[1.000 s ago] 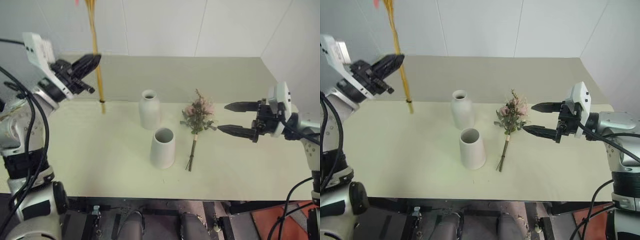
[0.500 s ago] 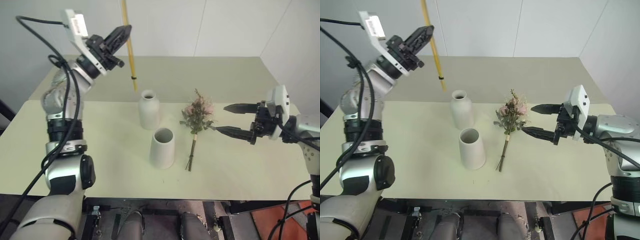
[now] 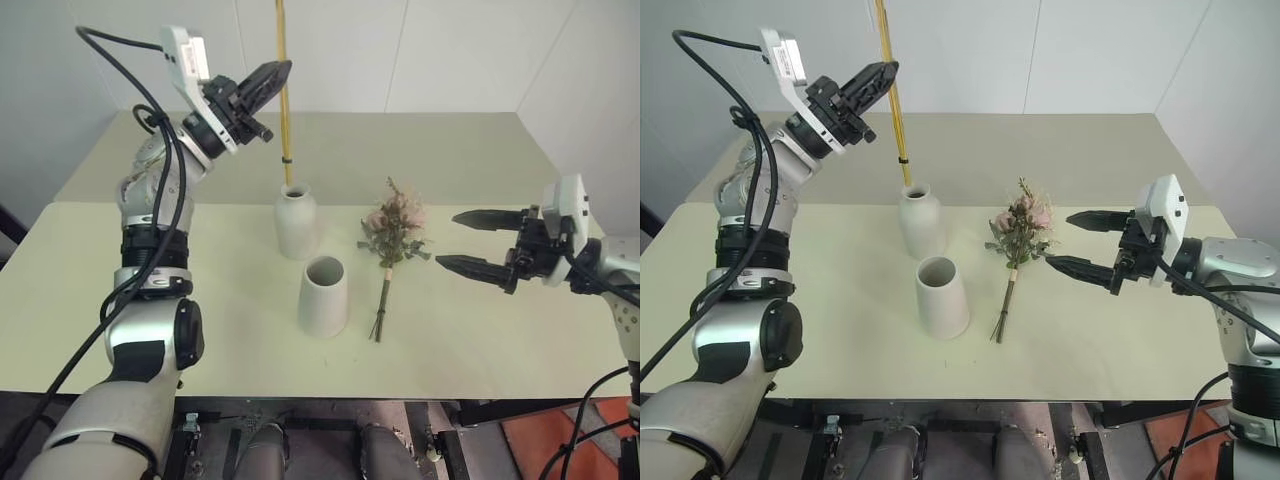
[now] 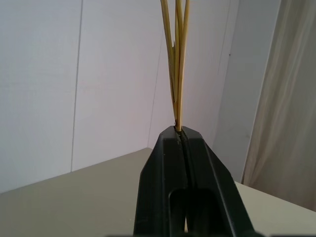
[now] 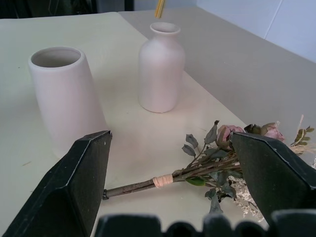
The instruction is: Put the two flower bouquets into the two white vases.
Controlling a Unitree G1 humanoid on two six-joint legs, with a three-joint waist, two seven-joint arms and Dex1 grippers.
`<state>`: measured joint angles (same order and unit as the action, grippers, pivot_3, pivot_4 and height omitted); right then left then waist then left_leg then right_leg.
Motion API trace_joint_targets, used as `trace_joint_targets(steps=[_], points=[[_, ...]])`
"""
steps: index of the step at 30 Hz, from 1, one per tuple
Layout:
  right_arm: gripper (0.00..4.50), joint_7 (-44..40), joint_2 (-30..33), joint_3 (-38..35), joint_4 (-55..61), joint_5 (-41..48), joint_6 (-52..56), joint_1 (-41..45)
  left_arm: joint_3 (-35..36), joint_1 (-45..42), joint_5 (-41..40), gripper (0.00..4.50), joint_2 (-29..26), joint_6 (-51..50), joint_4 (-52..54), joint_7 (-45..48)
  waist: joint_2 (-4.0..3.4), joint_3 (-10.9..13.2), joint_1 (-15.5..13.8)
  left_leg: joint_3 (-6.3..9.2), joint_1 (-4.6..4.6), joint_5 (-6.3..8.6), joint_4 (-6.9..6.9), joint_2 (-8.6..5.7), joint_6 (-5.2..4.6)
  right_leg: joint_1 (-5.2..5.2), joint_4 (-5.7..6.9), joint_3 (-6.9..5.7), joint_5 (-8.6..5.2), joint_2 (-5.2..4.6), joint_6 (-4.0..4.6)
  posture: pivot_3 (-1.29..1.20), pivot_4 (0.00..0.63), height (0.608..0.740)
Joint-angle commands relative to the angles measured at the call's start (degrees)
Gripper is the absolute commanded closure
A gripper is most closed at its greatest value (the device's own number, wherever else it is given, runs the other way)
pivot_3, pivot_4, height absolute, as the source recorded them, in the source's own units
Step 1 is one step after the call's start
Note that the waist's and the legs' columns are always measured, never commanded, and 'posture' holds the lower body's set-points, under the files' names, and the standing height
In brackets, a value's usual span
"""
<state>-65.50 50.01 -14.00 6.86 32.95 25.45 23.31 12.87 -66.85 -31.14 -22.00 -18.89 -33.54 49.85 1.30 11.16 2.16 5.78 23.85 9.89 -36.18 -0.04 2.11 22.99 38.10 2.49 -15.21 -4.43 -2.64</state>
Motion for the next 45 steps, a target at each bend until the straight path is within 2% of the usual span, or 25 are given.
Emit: trace_joint_targets(steps=[1,12,16,24,27,31,36,39,45], points=[[0.00,0.47,1.05,-2.32,1.95,1.42,0.18,-0.03,-0.14,-0.16,0.91,4.47,0.19,1.45,0.15,0.37,0.00,0.00,0.06,0.00,0.00,0.00,0.00,0.00,0.00,0.00,0.01,0.00,0.00,0.00,0.00,0.00,0.150,0.740],[0.00,0.84,1.33,-2.73,1.93,1.09,-0.12,-0.46,-1.32,2.29,3.41,4.47,0.75,1.68,-0.13,0.14,0.00,0.00,0.13,0.00,-0.01,0.00,0.00,0.00,0.00,-0.01,0.01,0.00,0.00,0.00,-0.01,0.00,0.150,0.740],[0.00,0.83,1.52,-2.86,1.70,1.01,-0.36,-0.51,-1.68,2.83,4.28,3.54,0.45,1.75,-0.17,0.08,0.00,0.00,0.16,0.00,-0.02,0.00,0.00,0.00,0.00,-0.01,0.01,0.00,0.01,0.00,-0.01,0.00,0.150,0.740],[0.00,0.87,1.17,-2.16,1.01,0.69,-0.69,0.31,-1.44,3.41,3.79,0.97,0.10,0.17,1.36,0.04,0.00,0.00,0.17,0.00,-0.01,0.00,-0.01,0.00,0.00,0.00,0.01,0.00,0.00,0.00,-0.01,0.00,0.150,0.740],[0.00,0.66,1.18,-2.10,0.88,0.73,-0.64,0.20,-1.57,5.74,2.44,0.02,-1.88,-3.10,5.88,2.30,0.00,0.00,0.40,0.00,-0.01,0.00,0.01,0.00,0.00,0.00,0.01,0.00,0.00,0.00,-0.01,0.00,0.150,0.740],[0.00,0.34,1.22,-1.90,0.92,0.77,-0.43,-0.21,0.29,11.69,-0.89,0.02,-7.12,-9.03,15.96,4.96,0.00,0.00,0.76,0.00,-0.01,0.00,0.07,0.03,0.00,0.05,0.03,0.03,0.01,0.02,-0.01,0.00,0.150,0.740],[0.00,-0.17,1.52,-1.06,-0.17,0.57,0.20,0.62,2.90,25.27,-5.07,0.02,-20.40,-14.36,31.46,13.39,-0.01,0.00,1.41,0.00,-0.05,0.00,0.11,0.07,0.00,0.07,0.07,0.06,0.01,0.04,0.01,0.00,0.150,0.740],[0.00,0.25,1.77,1.39,-1.70,-1.08,1.16,2.18,5.88,32.41,-8.11,0.02,-28.05,-15.77,37.59,19.37,-0.01,0.00,1.31,0.00,-0.08,0.00,0.12,0.10,0.00,0.04,0.04,0.04,0.01,0.04,0.01,0.00,0.150,0.740],[0.00,2.79,2.13,8.67,-1.29,-3.85,8.39,5.37,11.28,41.85,-14.44,0.02,-37.32,-18.83,45.14,27.62,-0.01,0.00,0.36,0.00,-0.12,0.00,0.12,0.13,0.00,-0.01,-0.02,0.01,-0.03,0.05,-0.03,0.00,0.150,0.740]])
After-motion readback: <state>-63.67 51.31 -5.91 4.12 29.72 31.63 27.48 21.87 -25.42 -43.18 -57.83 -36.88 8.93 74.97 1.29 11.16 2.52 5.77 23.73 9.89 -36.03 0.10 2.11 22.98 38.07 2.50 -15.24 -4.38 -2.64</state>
